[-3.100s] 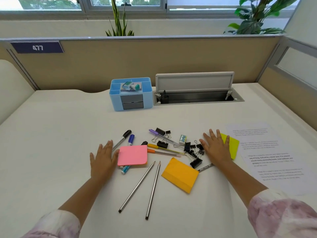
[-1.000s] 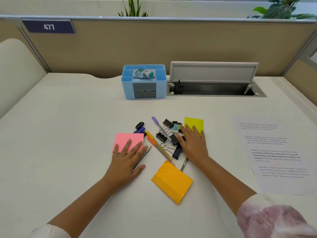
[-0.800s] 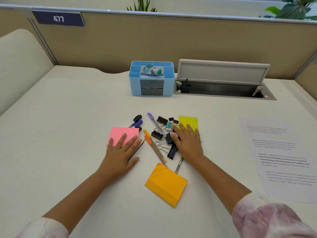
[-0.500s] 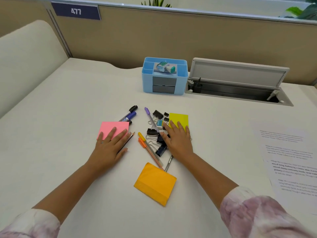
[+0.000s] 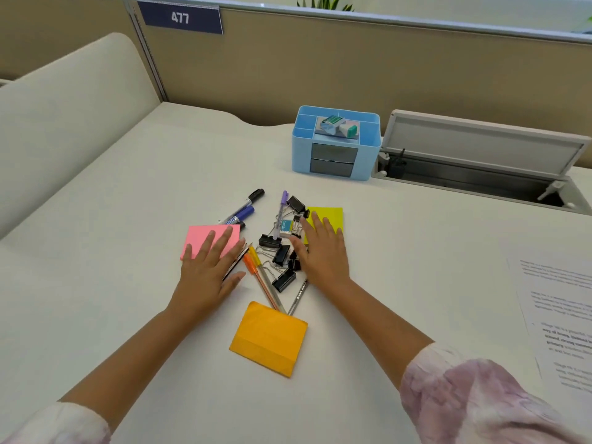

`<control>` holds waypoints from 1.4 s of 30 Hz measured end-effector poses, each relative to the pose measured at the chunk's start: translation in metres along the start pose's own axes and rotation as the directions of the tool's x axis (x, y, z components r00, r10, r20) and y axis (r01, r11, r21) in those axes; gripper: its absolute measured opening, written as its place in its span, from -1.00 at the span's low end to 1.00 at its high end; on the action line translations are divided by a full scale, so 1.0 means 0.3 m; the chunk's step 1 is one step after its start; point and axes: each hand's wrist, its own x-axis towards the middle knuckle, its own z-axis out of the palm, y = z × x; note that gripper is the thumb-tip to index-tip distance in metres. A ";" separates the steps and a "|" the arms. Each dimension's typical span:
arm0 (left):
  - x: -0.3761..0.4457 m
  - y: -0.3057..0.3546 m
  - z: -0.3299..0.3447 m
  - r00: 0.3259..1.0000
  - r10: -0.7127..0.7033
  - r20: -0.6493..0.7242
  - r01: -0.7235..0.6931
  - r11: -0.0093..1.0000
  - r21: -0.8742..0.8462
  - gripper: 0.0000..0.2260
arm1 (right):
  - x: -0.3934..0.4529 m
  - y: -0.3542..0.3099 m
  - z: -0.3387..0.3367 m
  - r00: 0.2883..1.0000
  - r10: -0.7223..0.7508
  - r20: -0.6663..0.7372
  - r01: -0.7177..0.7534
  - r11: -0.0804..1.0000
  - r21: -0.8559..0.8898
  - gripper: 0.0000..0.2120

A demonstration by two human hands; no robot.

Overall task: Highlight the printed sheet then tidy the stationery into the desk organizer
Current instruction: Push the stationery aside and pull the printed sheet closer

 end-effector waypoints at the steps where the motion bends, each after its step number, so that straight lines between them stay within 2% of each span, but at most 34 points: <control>1: -0.008 0.028 -0.008 1.000 0.004 -0.015 -0.004 1.000 -0.031 -0.47 | -0.005 0.015 -0.015 1.000 0.002 -0.023 -0.001 0.999 0.050 -0.36; 5: -0.096 0.183 -0.001 0.993 0.113 -0.023 -0.116 0.982 -0.150 -0.48 | -0.058 0.122 -0.074 0.992 0.072 -0.108 -0.025 0.922 0.386 -0.53; 7: -0.161 0.258 0.030 0.979 0.204 0.001 -0.201 0.969 -0.145 -0.47 | -0.106 0.187 -0.099 0.982 0.126 -0.141 -0.045 0.882 0.468 -0.55; 9: -0.218 0.311 0.067 0.955 0.297 0.023 -0.294 0.952 -0.087 -0.45 | -0.155 0.248 -0.119 0.973 0.174 -0.149 -0.084 0.877 0.473 -0.56; 11: -0.256 0.339 0.093 0.928 0.367 0.056 -0.367 0.930 -0.016 -0.44 | -0.194 0.296 -0.139 0.971 0.200 -0.130 -0.131 0.903 0.409 -0.53; 13: -0.264 0.339 0.100 0.924 0.378 0.066 -0.380 0.925 0.023 -0.46 | -0.211 0.324 -0.148 0.977 0.187 -0.104 -0.147 0.940 0.309 -0.50; 15: -0.246 0.318 0.094 0.937 0.343 0.065 -0.345 0.938 0.027 -0.49 | -0.209 0.334 -0.140 0.987 0.152 -0.050 -0.141 0.974 0.178 -0.45; 17: -0.222 0.287 0.086 0.947 0.313 0.072 -0.316 0.948 0.032 -0.49 | -0.199 0.327 -0.125 0.993 0.116 -0.002 -0.116 0.993 0.029 -0.30; 20: -0.196 0.230 0.074 0.960 0.269 0.073 -0.272 0.962 0.025 -0.51 | -0.174 0.296 -0.106 0.996 0.077 0.050 -0.071 0.991 -0.111 -0.18; 26: -0.114 0.142 0.058 0.990 0.127 0.065 -0.127 0.992 -0.002 -0.53 | -0.115 0.211 -0.061 0.986 0.007 0.165 0.027 0.979 -0.204 0.01; 30: -0.075 0.124 0.063 0.993 0.108 0.038 -0.108 0.994 -0.004 -0.54 | -0.067 0.171 -0.044 0.978 -0.009 0.210 0.061 0.969 -0.240 -0.06; 33: -0.077 0.126 0.052 0.991 0.133 -0.033 -0.134 0.991 -0.023 -0.54 | -0.046 0.149 -0.037 0.971 -0.020 0.239 0.079 0.968 -0.238 -0.16; 35: -0.080 0.130 0.034 0.984 0.156 -0.081 -0.159 0.987 -0.036 -0.53 | -0.045 0.146 -0.041 0.972 -0.026 0.235 0.070 0.981 -0.183 -0.29; 38: -0.093 0.152 0.026 0.978 0.184 -0.102 -0.193 0.976 -0.096 -0.53 | -0.054 0.162 -0.068 0.979 -0.039 0.201 0.023 0.996 0.083 -0.35; 40: -0.105 0.206 0.031 0.969 0.234 -0.084 -0.246 0.951 -0.189 -0.54 | -0.077 0.178 -0.097 0.981 -0.043 0.189 -0.014 0.957 0.289 -0.41; 42: -0.109 0.282 0.036 0.946 0.320 -0.051 -0.322 0.908 -0.269 -0.52 | -0.125 0.205 -0.129 0.985 -0.029 0.171 -0.042 0.916 0.398 -0.47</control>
